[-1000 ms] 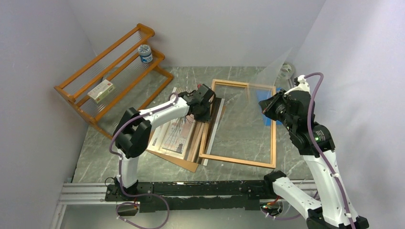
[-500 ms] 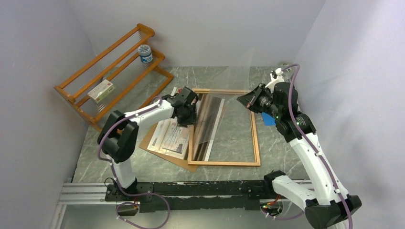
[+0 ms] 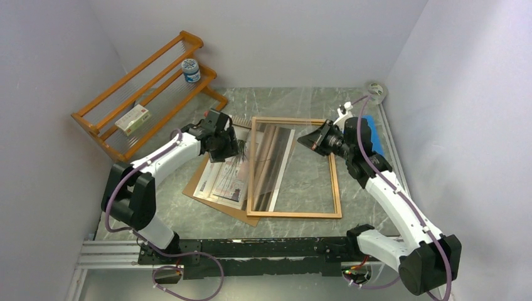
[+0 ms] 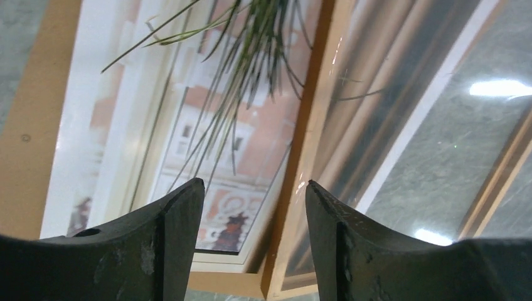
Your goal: Put the photo into the frame
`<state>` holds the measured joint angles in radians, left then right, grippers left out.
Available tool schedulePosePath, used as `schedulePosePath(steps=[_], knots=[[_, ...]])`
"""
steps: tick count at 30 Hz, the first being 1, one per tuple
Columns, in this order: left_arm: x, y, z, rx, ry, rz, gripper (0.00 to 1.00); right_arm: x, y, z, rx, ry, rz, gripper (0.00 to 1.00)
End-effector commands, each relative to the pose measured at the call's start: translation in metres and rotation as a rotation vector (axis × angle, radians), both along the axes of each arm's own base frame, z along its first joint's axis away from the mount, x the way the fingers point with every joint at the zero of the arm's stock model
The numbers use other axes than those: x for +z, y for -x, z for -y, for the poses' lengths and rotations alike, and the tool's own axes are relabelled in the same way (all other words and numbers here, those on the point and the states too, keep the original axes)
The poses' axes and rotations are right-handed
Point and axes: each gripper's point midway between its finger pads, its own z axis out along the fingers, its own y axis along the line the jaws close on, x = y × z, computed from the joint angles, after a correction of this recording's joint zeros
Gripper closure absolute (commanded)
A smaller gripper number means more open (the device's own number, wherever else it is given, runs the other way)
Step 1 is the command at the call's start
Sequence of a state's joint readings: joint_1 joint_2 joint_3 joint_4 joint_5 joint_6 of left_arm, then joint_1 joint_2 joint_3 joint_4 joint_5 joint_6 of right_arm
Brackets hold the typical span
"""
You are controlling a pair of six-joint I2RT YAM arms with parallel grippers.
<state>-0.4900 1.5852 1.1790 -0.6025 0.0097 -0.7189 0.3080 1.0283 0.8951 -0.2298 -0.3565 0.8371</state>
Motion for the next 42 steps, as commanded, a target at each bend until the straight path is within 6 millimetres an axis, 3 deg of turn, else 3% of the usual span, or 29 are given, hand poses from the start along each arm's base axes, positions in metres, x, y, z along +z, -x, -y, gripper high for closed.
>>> schedulePosePath(steps=[1, 7, 11, 14, 20, 30, 42], knots=[[0.003, 0.000, -0.009, 0.020, 0.021, 0.023, 0.33, -0.019, -0.004, 0.009, -0.051, 0.017, 0.048, 1.00], [-0.014, 0.007, 0.016, -0.057, 0.138, -0.027, 0.16, -0.101, 0.010, 0.036, -0.129, 0.099, -0.080, 1.00], [-0.028, 0.010, 0.024, -0.093, 0.166, -0.063, 0.12, -0.131, 0.021, 0.058, -0.181, 0.148, -0.106, 1.00], [-0.036, 0.009, 0.027, -0.110, 0.171, -0.076, 0.11, -0.142, 0.022, 0.074, -0.211, 0.183, -0.097, 1.00], [-0.055, 0.008, 0.032, -0.118, 0.159, -0.140, 0.15, -0.151, 0.019, 0.090, -0.158, 0.287, -0.089, 1.00], [-0.063, 0.002, 0.042, -0.174, 0.184, -0.151, 0.20, -0.149, 0.031, 0.067, 0.034, 0.252, -0.011, 1.00], [-0.074, -0.002, 0.041, -0.188, 0.148, -0.167, 0.30, -0.132, 0.033, 0.066, 0.046, 0.251, 0.092, 1.00]])
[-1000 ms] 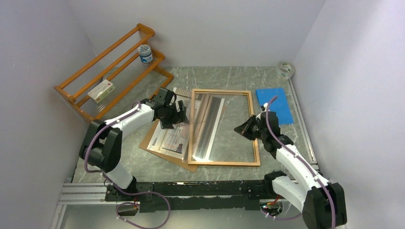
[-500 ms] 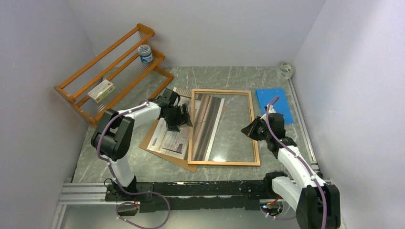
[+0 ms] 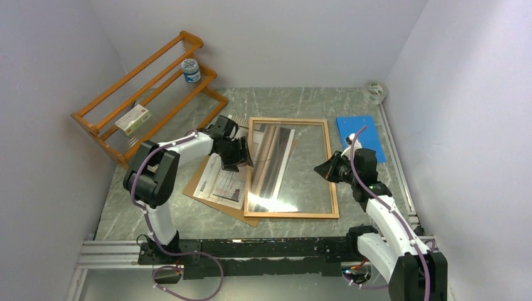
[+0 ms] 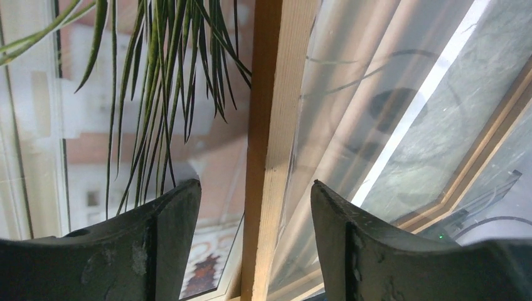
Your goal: Put the photo into the frame
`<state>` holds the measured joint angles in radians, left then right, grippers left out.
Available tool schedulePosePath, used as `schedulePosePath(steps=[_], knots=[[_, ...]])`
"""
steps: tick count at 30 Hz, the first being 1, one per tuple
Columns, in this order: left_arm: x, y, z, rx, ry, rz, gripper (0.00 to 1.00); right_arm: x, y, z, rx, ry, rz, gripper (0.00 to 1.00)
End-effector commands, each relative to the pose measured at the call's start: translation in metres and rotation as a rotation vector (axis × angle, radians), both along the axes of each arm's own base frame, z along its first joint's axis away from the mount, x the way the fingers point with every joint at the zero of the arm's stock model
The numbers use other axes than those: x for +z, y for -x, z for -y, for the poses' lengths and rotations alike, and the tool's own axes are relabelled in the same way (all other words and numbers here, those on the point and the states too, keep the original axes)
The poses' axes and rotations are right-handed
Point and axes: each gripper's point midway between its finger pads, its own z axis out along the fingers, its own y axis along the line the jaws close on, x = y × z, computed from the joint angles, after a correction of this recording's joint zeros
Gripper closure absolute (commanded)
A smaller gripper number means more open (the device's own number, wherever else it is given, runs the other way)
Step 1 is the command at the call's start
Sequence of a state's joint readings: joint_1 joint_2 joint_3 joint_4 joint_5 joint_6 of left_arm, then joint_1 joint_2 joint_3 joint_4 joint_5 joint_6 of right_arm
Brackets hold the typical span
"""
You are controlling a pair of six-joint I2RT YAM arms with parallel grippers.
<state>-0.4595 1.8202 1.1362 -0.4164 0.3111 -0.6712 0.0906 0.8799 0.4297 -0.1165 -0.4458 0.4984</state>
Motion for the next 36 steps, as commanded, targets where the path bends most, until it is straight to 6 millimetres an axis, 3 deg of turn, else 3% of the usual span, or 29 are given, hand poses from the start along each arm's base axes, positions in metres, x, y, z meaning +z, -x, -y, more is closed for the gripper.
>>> schedulePosePath(steps=[1, 12, 17, 23, 36], knots=[[-0.005, -0.009, 0.002, -0.032, -0.025, 0.020, 0.31, 0.016, -0.003, -0.007, 0.068, -0.003, 0.116, 1.00], [-0.014, -0.012, 0.003, -0.057, -0.042, 0.000, 0.42, 0.027, -0.007, -0.012, 0.109, -0.003, 0.152, 1.00], [-0.017, -0.012, 0.003, -0.067, -0.048, -0.006, 0.44, 0.022, -0.008, -0.015, 0.129, -0.011, 0.131, 1.00], [-0.022, -0.011, 0.003, -0.075, -0.056, -0.018, 0.45, 0.034, -0.017, -0.013, 0.132, 0.014, 0.151, 1.00], [-0.026, -0.009, 0.003, -0.065, -0.047, -0.028, 0.48, 0.017, -0.009, -0.023, 0.129, -0.092, 0.101, 1.00]])
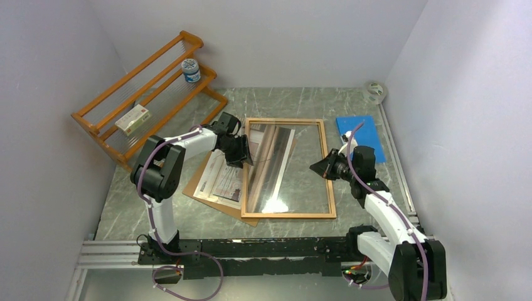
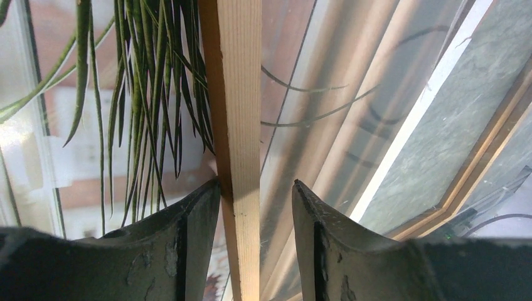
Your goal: Put the photo into the frame
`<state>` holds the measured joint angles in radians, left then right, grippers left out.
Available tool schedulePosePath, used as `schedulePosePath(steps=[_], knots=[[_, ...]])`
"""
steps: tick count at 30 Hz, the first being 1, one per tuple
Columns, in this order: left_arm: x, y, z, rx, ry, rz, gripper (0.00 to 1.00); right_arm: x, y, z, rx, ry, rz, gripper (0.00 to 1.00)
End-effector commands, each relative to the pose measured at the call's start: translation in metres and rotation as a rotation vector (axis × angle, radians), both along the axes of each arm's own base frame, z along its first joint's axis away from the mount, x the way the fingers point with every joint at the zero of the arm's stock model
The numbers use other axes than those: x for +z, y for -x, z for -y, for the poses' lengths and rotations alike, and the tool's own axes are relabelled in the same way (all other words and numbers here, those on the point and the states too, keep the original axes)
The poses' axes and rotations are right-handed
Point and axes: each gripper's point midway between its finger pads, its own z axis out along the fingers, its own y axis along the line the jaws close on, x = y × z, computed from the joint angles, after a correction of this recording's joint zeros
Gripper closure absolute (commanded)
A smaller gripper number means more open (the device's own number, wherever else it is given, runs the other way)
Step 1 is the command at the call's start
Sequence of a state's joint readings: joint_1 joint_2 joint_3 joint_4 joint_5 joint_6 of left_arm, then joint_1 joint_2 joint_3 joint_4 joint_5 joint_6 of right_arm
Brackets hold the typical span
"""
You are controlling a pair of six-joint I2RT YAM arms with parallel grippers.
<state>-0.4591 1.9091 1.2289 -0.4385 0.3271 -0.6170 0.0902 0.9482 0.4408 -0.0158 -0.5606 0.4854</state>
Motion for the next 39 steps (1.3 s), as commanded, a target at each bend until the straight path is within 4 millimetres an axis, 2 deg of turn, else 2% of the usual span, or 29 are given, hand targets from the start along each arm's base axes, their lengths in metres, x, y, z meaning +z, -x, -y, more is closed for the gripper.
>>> schedulePosePath(steps=[1, 10, 19, 33, 39], knots=[[-0.019, 0.006, -0.005, -0.011, -0.040, -0.030, 0.48, 0.007, -0.004, -0.006, 0.023, -0.041, 0.062, 1.00], [-0.016, 0.006, -0.008, 0.010, -0.042, -0.009, 0.48, 0.015, -0.009, -0.005, 0.016, -0.033, 0.156, 1.00], [-0.017, 0.006, -0.006, -0.003, -0.035, -0.010, 0.45, 0.014, -0.010, -0.009, 0.045, -0.050, 0.207, 1.00], [-0.010, 0.005, -0.013, 0.008, -0.061, 0.018, 0.37, 0.028, -0.010, -0.009, 0.055, -0.036, 0.271, 1.00], [-0.002, 0.002, -0.016, 0.030, -0.066, 0.055, 0.28, 0.028, -0.008, -0.008, 0.051, -0.034, 0.274, 1.00]])
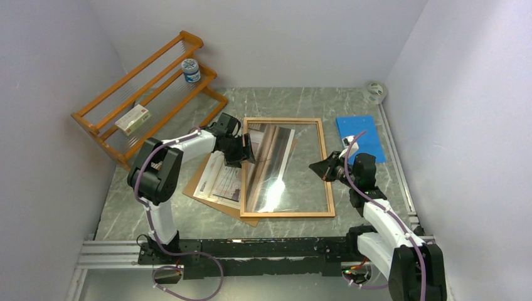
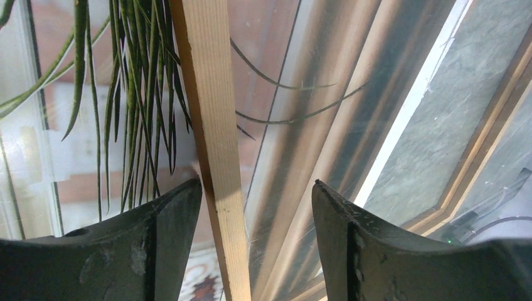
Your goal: Put the photo into the frame
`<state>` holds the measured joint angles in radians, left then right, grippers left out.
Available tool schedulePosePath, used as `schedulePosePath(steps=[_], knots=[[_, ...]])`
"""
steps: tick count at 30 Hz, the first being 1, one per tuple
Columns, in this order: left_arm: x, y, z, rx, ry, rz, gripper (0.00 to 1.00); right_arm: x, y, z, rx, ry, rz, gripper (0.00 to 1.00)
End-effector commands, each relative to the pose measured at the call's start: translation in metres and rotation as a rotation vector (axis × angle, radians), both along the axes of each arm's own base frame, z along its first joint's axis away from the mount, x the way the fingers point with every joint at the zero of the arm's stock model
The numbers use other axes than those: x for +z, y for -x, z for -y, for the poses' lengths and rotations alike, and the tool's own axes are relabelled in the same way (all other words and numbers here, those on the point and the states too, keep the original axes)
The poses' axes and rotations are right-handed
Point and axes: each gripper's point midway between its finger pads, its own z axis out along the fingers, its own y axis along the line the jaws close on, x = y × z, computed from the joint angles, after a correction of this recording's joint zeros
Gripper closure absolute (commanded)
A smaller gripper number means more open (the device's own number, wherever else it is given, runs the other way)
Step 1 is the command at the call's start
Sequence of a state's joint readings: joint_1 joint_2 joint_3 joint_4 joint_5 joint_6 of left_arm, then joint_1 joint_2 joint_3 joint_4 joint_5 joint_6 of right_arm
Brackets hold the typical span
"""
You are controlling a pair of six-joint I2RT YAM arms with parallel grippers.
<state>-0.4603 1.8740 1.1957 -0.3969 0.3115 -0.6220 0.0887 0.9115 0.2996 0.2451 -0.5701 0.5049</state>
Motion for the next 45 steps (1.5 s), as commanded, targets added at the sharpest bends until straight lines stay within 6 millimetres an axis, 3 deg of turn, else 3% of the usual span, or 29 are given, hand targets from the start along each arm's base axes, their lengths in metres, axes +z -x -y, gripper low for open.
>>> schedulePosePath(steps=[1, 11, 18, 26, 31, 38, 45], knots=[[-0.008, 0.004, -0.015, 0.021, -0.070, 0.015, 0.27, 0.029, -0.006, -0.007, 0.051, 0.001, 0.129, 1.00], [-0.006, 0.005, -0.013, 0.016, -0.058, 0.020, 0.17, 0.017, -0.009, -0.005, 0.047, 0.016, 0.095, 1.00], [-0.006, 0.005, -0.009, -0.007, -0.045, 0.011, 0.16, 0.023, -0.019, -0.003, 0.050, 0.055, 0.143, 1.00], [-0.002, 0.002, -0.006, -0.009, -0.018, 0.017, 0.15, 0.028, -0.010, -0.012, 0.103, 0.008, 0.183, 1.00], [0.000, 0.000, -0.005, 0.000, -0.003, 0.018, 0.15, 0.020, -0.006, -0.015, 0.095, -0.040, 0.081, 1.00], [0.003, 0.000, 0.000, 0.009, 0.043, 0.021, 0.18, -0.010, 0.000, -0.016, 0.051, -0.101, -0.109, 0.91], [0.004, 0.000, 0.000, 0.017, 0.052, 0.018, 0.18, -0.010, 0.001, -0.017, 0.047, -0.117, -0.145, 0.78]])
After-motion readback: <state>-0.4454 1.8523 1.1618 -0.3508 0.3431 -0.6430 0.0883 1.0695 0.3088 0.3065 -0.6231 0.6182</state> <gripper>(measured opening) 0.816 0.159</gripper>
